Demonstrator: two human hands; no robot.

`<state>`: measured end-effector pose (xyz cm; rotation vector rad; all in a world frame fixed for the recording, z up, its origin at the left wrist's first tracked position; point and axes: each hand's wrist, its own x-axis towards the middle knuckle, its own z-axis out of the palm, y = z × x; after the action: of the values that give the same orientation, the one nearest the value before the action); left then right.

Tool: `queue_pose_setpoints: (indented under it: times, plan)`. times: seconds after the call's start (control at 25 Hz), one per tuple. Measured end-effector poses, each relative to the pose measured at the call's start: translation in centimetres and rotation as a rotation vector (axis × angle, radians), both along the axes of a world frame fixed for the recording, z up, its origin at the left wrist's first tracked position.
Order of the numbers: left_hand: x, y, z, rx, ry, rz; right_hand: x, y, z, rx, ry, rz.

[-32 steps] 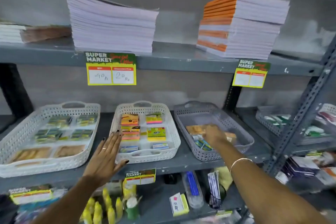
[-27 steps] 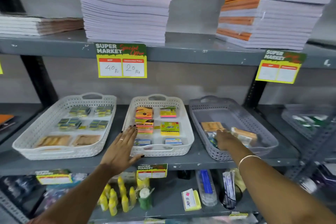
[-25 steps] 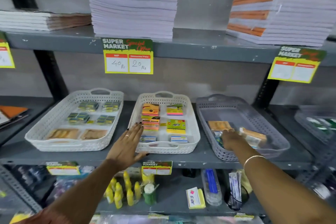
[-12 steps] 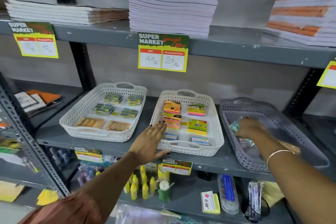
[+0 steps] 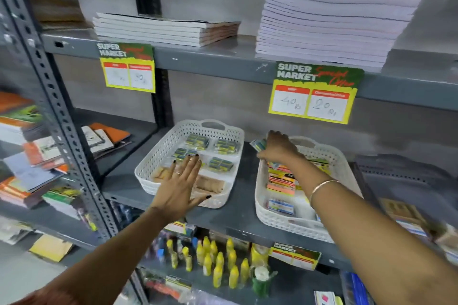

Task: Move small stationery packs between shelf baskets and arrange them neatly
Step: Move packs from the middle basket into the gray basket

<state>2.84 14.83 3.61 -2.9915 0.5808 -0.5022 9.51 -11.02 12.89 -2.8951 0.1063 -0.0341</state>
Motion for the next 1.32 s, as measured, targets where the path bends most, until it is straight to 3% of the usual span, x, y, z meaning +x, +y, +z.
queue_pose_setpoints:
  times: [0.32, 0.56, 0.88, 1.12, 1.32]
  plan:
    - [0.9, 2.2, -1.9, -0.004, 0.026, -0.042, 6.7, 10.2, -5.6, -0.048, 0.122, 0.221]
    - [0.8, 2.3, -1.8, -0.037, 0.043, -0.067, 7.9, 11.8, -9.6, -0.098, 0.211, 0.226]
    - [0.8, 2.3, -1.9, -0.045, 0.066, -0.06, 7.9, 11.7, -9.8, -0.104, 0.208, 0.24]
    - [0.7, 2.3, -2.2, -0.009, 0.032, -0.039, 6.0, 7.2, -5.2, 0.055, -0.1, 0.168]
    - [-0.2, -0.1, -1.2, -0.115, 0.0, -0.057, 1.6, -3.9, -1.4, 0.106, -0.281, -0.063]
